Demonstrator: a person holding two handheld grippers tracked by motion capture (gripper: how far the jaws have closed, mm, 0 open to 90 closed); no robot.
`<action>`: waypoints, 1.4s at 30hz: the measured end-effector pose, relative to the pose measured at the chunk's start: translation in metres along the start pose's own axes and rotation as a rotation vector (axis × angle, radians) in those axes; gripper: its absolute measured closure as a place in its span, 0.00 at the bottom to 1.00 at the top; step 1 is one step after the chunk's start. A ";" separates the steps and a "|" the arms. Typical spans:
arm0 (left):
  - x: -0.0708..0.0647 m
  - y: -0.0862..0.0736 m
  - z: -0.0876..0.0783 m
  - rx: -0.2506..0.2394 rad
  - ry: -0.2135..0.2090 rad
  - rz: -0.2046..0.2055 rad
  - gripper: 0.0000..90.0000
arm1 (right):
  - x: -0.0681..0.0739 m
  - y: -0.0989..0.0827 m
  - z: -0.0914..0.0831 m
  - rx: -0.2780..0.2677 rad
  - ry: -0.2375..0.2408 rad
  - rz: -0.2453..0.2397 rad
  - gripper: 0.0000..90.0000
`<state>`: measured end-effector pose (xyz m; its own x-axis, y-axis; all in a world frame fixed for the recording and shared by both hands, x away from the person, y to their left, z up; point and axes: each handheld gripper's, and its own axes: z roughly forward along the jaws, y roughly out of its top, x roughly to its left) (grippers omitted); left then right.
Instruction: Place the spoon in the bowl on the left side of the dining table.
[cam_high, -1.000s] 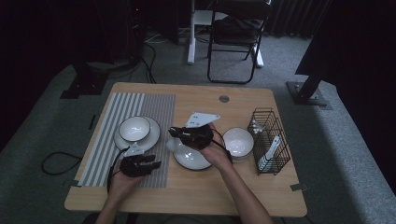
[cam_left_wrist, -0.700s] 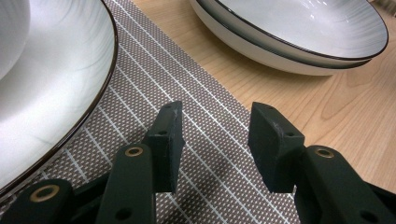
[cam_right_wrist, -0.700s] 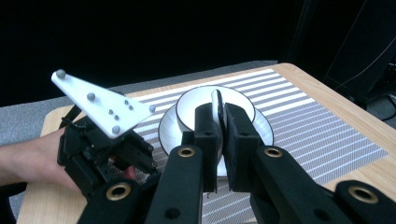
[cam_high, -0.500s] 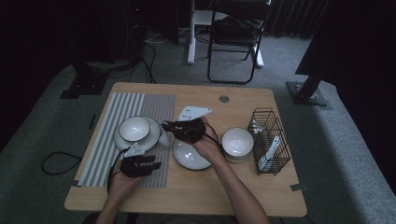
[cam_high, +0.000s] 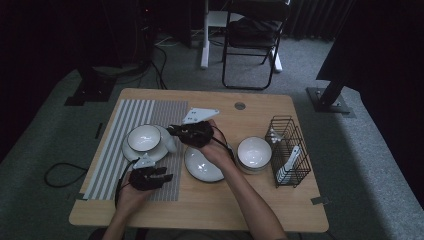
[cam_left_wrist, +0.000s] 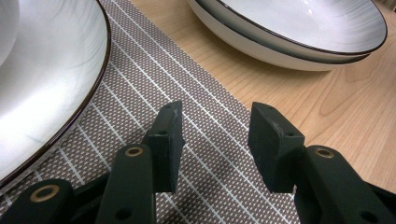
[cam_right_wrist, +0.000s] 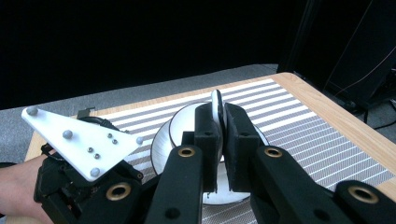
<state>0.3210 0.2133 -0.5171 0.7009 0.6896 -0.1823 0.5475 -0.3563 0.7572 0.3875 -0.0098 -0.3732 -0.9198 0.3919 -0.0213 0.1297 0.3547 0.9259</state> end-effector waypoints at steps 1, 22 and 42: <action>0.000 0.000 0.000 0.001 -0.001 0.000 0.63 | 0.000 0.001 0.001 0.000 0.000 0.002 0.94; 0.000 -0.001 -0.001 0.002 0.002 0.000 0.63 | -0.004 0.020 0.021 -0.020 0.004 -0.004 0.94; 0.002 -0.003 -0.002 0.001 0.000 -0.008 0.63 | -0.010 0.027 0.068 -0.007 0.005 0.019 0.94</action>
<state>0.3196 0.2166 -0.5184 0.6962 0.6927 -0.1885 0.5539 -0.3513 0.7548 0.4250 0.0536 -0.3734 -0.9190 0.3943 -0.0022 0.1441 0.3412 0.9289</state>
